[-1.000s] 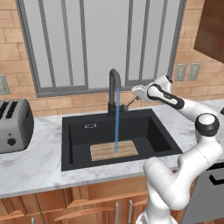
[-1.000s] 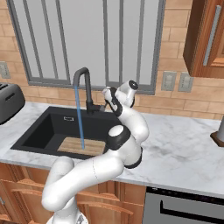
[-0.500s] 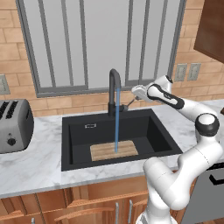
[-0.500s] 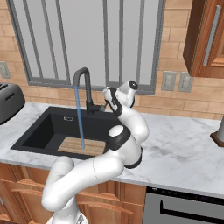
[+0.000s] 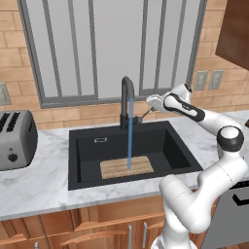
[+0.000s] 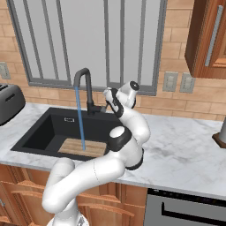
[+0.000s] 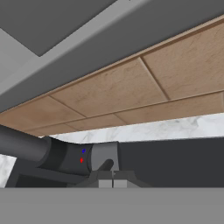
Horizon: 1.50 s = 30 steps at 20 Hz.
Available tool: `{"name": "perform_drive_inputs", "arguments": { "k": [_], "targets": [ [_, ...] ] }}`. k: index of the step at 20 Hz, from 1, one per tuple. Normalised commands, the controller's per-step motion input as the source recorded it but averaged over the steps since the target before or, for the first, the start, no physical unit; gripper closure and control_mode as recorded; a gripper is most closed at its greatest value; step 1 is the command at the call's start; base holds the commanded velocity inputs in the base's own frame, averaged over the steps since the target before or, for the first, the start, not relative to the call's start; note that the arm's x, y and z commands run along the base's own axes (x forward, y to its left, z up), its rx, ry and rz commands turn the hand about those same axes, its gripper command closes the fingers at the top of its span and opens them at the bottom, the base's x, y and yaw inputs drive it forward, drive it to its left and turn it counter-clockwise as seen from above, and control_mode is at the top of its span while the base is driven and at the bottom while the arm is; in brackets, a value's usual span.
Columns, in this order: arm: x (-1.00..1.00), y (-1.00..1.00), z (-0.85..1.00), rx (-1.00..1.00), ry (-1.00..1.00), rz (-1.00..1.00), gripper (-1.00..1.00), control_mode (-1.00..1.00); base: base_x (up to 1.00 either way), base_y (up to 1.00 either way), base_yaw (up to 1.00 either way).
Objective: Turn on the sink faucet with hot water and rinse the cutting board for ten seconds, then turn off the faucet. Push the cutting board to reach the water if necessary.
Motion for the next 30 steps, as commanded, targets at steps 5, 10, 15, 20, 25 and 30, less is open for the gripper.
{"name": "perform_drive_inputs", "arguments": {
  "k": [5, 10, 15, 20, 25, 30],
  "targets": [
    [0.00, 0.00, 0.00, 0.00, 0.00, 0.00, 1.00, -1.00, 0.00, 0.00, 0.00],
    [0.00, 0.00, 0.00, 0.00, 0.00, 0.00, 1.00, -1.00, 0.00, 0.00, 0.00],
    [0.00, 0.00, 0.00, 0.00, 0.00, 0.00, 1.00, -1.00, 0.00, 0.00, 0.00],
    [0.00, 0.00, 0.00, 0.00, 0.00, 0.00, 1.00, -1.00, 0.00, 0.00, 0.00],
    [0.00, 0.00, 0.00, 0.00, 0.00, 0.00, 1.00, -1.00, 0.00, 0.00, 0.00],
    [0.00, 0.00, 0.00, 0.00, 0.00, 0.00, 1.00, -1.00, 0.00, 0.00, 0.00]
  ]
}}
